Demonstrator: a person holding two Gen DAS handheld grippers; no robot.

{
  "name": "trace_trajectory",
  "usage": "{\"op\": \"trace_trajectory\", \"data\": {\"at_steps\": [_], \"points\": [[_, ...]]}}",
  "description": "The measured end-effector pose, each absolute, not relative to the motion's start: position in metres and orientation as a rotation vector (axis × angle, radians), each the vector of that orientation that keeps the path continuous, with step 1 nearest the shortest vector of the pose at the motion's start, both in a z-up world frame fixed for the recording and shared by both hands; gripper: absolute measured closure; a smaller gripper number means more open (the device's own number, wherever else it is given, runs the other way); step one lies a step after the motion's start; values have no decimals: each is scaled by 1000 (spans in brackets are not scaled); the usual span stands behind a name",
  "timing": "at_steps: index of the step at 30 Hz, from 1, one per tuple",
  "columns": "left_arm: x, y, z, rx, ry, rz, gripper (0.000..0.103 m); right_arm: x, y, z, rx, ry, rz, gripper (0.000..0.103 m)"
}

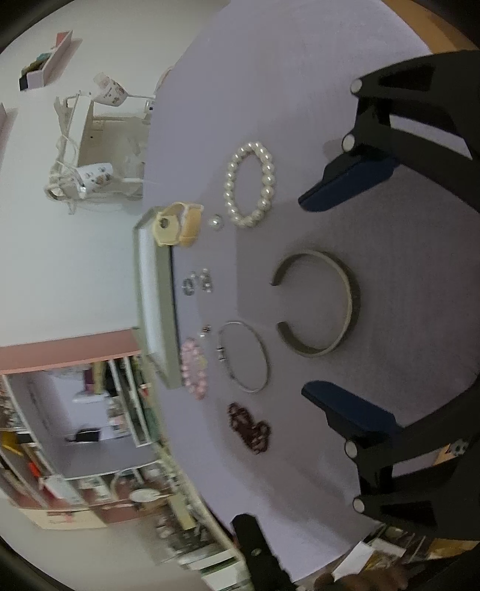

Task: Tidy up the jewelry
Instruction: 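Grasp the silver cuff bangle with the right tool while the left grasps the dark red bead necklace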

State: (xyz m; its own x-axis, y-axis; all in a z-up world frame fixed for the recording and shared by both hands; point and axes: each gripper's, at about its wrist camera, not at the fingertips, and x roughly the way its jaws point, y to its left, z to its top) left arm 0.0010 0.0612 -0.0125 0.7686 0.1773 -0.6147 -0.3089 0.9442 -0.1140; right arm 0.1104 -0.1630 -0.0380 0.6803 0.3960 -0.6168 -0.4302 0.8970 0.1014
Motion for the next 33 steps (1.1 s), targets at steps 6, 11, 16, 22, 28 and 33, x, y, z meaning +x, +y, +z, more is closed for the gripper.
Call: {"op": "trace_trajectory", "data": {"at_steps": [6,11,16,22,28,33], "points": [[12,65,-16,-181,678,291,2,113,-148,-46,-140,704,430,25],[25,64,-20,-159,710,295,2,119,-145,-45,-144,712,431,31],[43,61,-24,-145,750,277,3,120,-147,-44,-143,711,434,34],[70,49,-33,-79,813,279,18,118,-152,-42,-124,713,429,34],[104,39,-50,-45,888,272,34,122,-159,-40,-93,726,432,34],[119,32,-56,-27,899,261,50,125,-163,-40,-75,732,433,34]]}}
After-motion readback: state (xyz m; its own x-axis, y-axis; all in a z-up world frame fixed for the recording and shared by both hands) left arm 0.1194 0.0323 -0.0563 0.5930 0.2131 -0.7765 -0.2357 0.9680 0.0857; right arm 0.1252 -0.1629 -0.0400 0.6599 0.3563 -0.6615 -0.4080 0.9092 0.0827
